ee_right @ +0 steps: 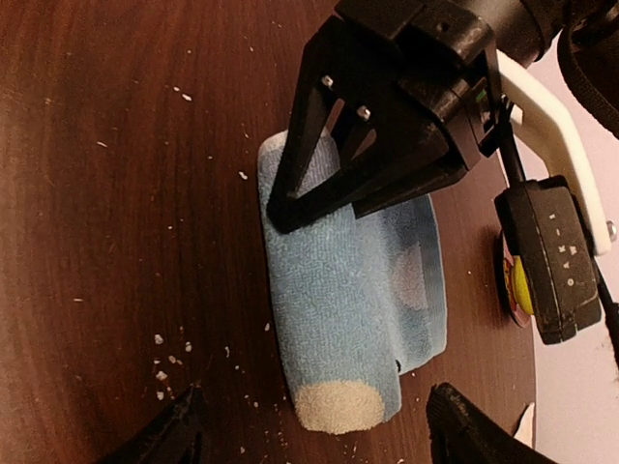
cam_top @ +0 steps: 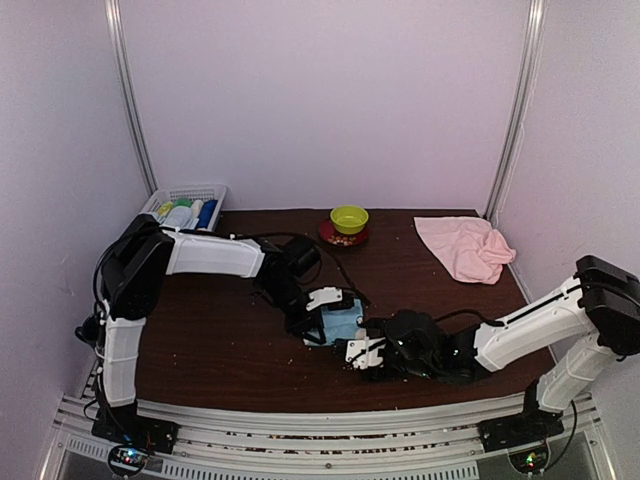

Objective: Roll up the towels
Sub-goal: Roll the towel at the center of the board.

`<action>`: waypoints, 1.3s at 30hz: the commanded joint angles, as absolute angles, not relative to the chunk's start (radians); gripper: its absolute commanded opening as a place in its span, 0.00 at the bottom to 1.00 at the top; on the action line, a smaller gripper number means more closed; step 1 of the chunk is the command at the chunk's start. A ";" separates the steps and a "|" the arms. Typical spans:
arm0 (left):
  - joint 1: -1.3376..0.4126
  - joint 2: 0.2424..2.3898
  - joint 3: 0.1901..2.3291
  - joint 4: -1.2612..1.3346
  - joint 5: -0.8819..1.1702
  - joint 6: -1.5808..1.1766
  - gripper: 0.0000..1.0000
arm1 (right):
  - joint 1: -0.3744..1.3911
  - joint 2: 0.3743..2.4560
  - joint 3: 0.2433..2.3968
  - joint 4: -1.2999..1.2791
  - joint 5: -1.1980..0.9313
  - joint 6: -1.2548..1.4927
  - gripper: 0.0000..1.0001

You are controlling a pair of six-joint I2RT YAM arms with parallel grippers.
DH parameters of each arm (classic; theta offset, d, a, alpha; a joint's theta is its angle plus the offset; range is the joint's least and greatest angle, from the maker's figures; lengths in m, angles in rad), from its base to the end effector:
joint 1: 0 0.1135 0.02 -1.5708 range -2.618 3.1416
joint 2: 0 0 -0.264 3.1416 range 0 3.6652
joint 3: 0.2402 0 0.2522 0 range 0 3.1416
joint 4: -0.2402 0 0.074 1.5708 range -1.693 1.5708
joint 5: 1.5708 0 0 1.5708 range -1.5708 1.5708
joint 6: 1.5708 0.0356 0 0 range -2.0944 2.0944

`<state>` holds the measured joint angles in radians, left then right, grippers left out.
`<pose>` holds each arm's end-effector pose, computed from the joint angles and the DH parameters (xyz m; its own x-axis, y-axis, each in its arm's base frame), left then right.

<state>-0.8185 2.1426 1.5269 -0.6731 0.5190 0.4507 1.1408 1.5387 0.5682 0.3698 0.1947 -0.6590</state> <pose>0.2787 -0.3236 0.1422 -0.2735 0.8458 -0.4580 0.9415 0.1379 -0.3076 0.1268 0.2601 0.1476 0.3190 -0.7455 -0.5852 -0.7967 0.1235 -0.5916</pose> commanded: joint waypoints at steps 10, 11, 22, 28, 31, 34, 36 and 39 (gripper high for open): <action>-0.793 2.249 1.543 -0.736 0.472 0.470 0.19 | 1.147 1.759 0.750 0.340 0.359 -0.763 0.64; -0.792 2.250 1.541 -0.736 0.474 0.471 0.19 | 1.148 1.772 0.757 0.340 0.357 -0.779 0.62; -0.786 2.249 1.522 -0.738 0.479 0.485 0.19 | 1.123 1.858 0.837 0.288 0.353 -0.805 0.50; -0.785 2.248 1.519 -0.738 0.476 0.489 0.20 | 1.098 1.874 0.876 0.217 0.324 -0.798 0.32; -0.785 2.236 1.514 -0.726 0.463 0.483 0.24 | 1.088 1.874 0.895 0.171 0.296 -0.787 0.20; -0.782 2.209 1.498 -0.698 0.434 0.470 0.33 | 1.079 1.870 0.905 0.137 0.266 -0.777 0.14; -0.781 2.184 1.488 -0.672 0.406 0.452 0.39 | 1.075 1.869 0.914 0.104 0.245 -0.765 0.12; -0.779 2.133 1.460 -0.614 0.350 0.412 0.55 | 1.067 1.870 0.928 0.065 0.209 -0.739 0.10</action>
